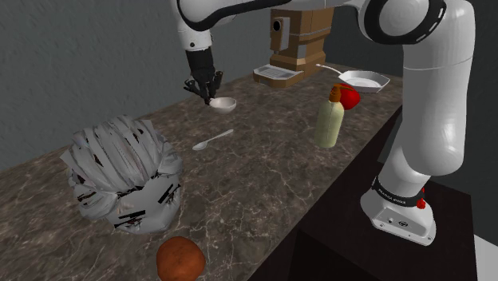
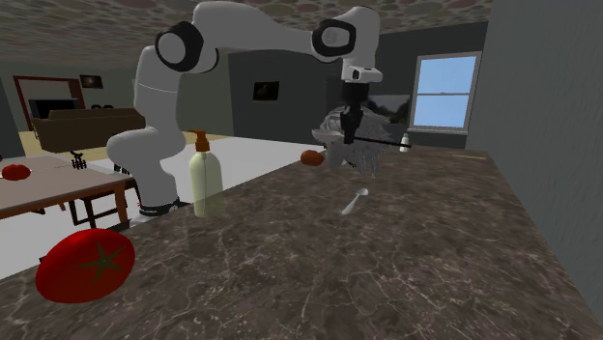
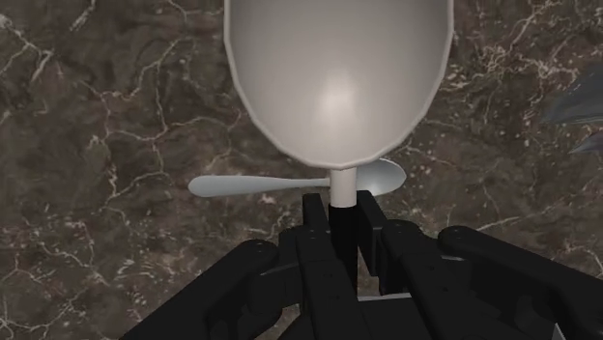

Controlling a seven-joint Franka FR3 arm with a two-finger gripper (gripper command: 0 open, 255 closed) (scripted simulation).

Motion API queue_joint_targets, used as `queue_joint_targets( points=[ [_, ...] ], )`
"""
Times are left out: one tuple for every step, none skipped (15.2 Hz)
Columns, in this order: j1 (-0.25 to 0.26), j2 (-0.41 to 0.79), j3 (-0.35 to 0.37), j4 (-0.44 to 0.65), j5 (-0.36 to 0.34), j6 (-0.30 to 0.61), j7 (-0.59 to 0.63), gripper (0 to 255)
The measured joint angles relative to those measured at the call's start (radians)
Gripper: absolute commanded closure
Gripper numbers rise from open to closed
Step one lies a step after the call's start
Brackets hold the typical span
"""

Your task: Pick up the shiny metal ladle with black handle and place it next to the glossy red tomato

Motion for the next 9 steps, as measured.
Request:
queue_joint_targets(
  points=[
    [-0.012, -0.030, -0.003, -0.040, 0.006, 0.010, -0.013, 255],
    [-0.024, -0.061, -0.007, -0.081, 0.013, 0.020, -0.028, 255],
    [-0.035, -0.101, -0.009, -0.134, 0.020, 0.034, -0.040, 255],
    [-0.047, -0.144, -0.014, -0.193, 0.030, 0.051, -0.057, 255],
    [-0.057, -0.173, -0.018, -0.228, 0.035, 0.057, -0.071, 255],
    [-0.066, -0.215, -0.023, -0.277, 0.043, 0.062, -0.086, 255],
    [-0.078, -0.248, -0.030, -0.319, 0.048, 0.073, -0.106, 255],
    [-0.089, -0.284, -0.039, -0.363, 0.054, 0.081, -0.126, 255],
    [-0.100, -0.327, -0.048, -0.418, 0.061, 0.092, -0.148, 255]
  ],
)
